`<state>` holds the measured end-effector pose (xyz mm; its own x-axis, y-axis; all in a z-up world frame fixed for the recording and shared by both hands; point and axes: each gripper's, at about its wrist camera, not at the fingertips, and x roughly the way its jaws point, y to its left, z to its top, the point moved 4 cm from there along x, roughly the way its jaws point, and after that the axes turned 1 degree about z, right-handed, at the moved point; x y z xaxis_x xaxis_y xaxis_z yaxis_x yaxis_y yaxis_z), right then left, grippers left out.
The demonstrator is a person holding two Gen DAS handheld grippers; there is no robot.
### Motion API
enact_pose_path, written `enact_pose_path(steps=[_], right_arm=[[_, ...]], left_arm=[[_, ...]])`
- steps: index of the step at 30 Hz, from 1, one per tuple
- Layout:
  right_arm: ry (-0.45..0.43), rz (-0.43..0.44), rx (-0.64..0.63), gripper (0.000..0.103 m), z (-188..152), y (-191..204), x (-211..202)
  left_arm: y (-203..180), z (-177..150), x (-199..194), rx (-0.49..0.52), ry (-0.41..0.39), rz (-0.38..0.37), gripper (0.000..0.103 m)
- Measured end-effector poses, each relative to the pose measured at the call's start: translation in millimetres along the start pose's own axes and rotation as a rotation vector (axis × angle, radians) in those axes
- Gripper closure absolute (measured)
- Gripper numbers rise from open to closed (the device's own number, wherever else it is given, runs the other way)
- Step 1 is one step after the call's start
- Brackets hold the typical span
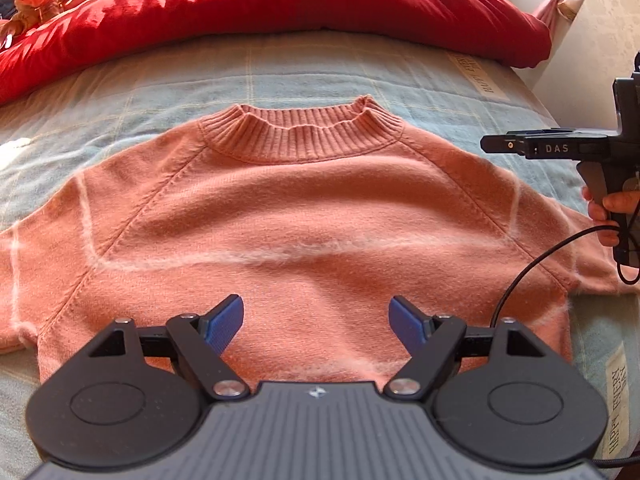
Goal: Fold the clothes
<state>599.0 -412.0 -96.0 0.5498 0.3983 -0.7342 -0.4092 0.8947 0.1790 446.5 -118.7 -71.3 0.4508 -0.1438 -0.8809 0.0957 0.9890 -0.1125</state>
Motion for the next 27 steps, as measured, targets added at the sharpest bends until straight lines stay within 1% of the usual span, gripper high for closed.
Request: enact_pose_path(steps=[2,5,7,9,11,13,14,15,16,17,18,19,20,21,24,27], right_arm=[[0.016,0.038,-0.042,0.024,-2.6,13.3,4.2],[0.056,0.040,-0.110,0.024,-12.3,30.2,13.0],[0.078,0.040,-0.104,0.024,-18.9,34.2,16.9],[0.079,0.049,-0.092,0.024,-22.7,36.7,14.7],[0.102,0.071,-0.092,0.023,-28.4,40.4,14.8],[0.157,0.103,-0.096,0.018,-35.9,47.3,18.5],[0.180,0.090,-0.150,0.015,-40.1,55.2,20.7],[0.188,0.070,-0.200,0.014,-42.7,62.4,20.3],[0.191,0.052,-0.238,0.015,-44.3,68.6,18.9],[0.200,0.054,-0.238,0.017,-42.2,69.5,17.1],[0.211,0.064,-0.220,0.022,-38.5,68.1,15.0],[0.222,0.074,-0.202,0.024,-34.6,66.6,13.0],[0.224,0.085,-0.188,0.026,-31.2,65.1,10.1],[0.218,0.102,-0.177,0.026,-28.0,64.3,6.3],[0.172,0.151,-0.156,0.026,-16.0,62.0,-7.4],[0.124,0.163,-0.109,0.026,-2.1,45.4,-11.8]], left_arm=[[5.7,-2.4,2.5,-0.011,0.006,0.002,0.023],[11.7,-5.2,6.8,-0.025,0.017,-0.001,0.023],[14.3,-6.3,8.2,-0.029,0.019,-0.007,0.023],[16.0,-6.0,9.2,-0.026,0.020,-0.014,0.023],[17.0,-5.4,10.4,-0.023,0.022,-0.017,0.023],[19.1,-5.2,12.0,-0.027,0.023,-0.020,0.023],[19.6,-5.2,12.3,-0.030,0.021,-0.022,0.023],[20.1,-5.1,12.5,-0.034,0.020,-0.024,0.023],[20.5,-5.0,12.3,-0.037,0.019,-0.025,0.023],[20.7,-5.1,12.2,-0.039,0.018,-0.027,0.023],[20.8,-5.3,12.0,-0.038,0.017,-0.029,0.023],[20.9,-5.5,11.8,-0.037,0.017,-0.030,0.023],[20.8,-6.0,11.6,-0.035,0.017,-0.029,0.023],[20.8,-6.7,11.3,-0.032,0.019,-0.026,0.023],[21.5,-7.8,10.4,-0.029,0.019,-0.023,0.023],[22.8,-7.5,11.0,-0.036,0.021,-0.022,0.023]])
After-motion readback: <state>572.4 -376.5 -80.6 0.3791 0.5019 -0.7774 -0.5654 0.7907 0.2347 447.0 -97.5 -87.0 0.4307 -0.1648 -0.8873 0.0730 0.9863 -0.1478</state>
